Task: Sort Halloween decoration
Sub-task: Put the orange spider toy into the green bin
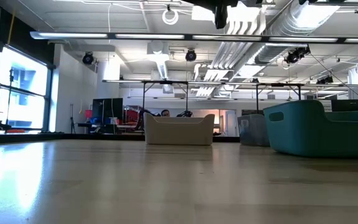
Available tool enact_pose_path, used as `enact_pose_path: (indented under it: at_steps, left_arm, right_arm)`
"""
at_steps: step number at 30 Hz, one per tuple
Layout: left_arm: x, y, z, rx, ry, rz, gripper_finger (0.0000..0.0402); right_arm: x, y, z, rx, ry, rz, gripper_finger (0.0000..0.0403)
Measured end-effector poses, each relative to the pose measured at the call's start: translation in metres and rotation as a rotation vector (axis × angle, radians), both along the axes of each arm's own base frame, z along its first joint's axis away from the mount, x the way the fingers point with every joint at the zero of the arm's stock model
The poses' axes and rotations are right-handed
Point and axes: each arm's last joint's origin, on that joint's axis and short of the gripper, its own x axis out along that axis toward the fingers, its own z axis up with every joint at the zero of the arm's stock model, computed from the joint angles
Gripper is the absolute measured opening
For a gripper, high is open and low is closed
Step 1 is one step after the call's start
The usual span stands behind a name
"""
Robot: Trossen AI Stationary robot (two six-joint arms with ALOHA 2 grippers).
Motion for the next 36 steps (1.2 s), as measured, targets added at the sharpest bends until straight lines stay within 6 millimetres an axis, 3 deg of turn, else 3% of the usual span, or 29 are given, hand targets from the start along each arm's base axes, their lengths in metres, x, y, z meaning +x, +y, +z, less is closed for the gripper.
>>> enact_pose_path:
  at_steps: [6, 14, 18, 22, 28, 32, 36]
  left_arm:
    - [0.0, 0.0, 0.0, 0.012, 0.01, -0.006, 0.0012]
    - [0.0, 0.0, 0.0, 0.025, 0.006, 0.014, 0.0077]
    - [-0.002, 0.002, 0.001, 0.108, 0.008, 0.106, 0.0102]
    - [-0.006, -0.002, 0.001, 0.172, 0.019, 0.141, 0.011]
    - [-0.01, -0.006, -0.001, 0.198, 0.046, 0.135, 0.0111]
    - [-0.012, -0.004, -0.003, 0.217, 0.056, 0.167, 0.0111]
    - [-0.012, 0.0, -0.006, 0.201, 0.058, 0.19, 0.0111]
  right_arm:
    - [0.0, 0.0, 0.0, 0.006, 0.001, 0.0, 0.0002]
    - [0.0, 0.0, -0.001, 0.007, 0.005, -0.005, 0.0001]
    - [-0.009, -0.007, 0.001, -0.018, 0.09, -0.148, 0.0001]
    - [-0.04, -0.018, 0.006, 0.032, 0.259, -0.341, 0.0]
    - [-0.104, -0.038, 0.009, 0.248, 0.504, -0.578, 0.0]
    - [-0.144, -0.047, 0.012, 0.365, 0.584, -0.719, 0.0]
    - [-0.17, -0.052, 0.015, 0.48, 0.623, -0.8, 0.0]
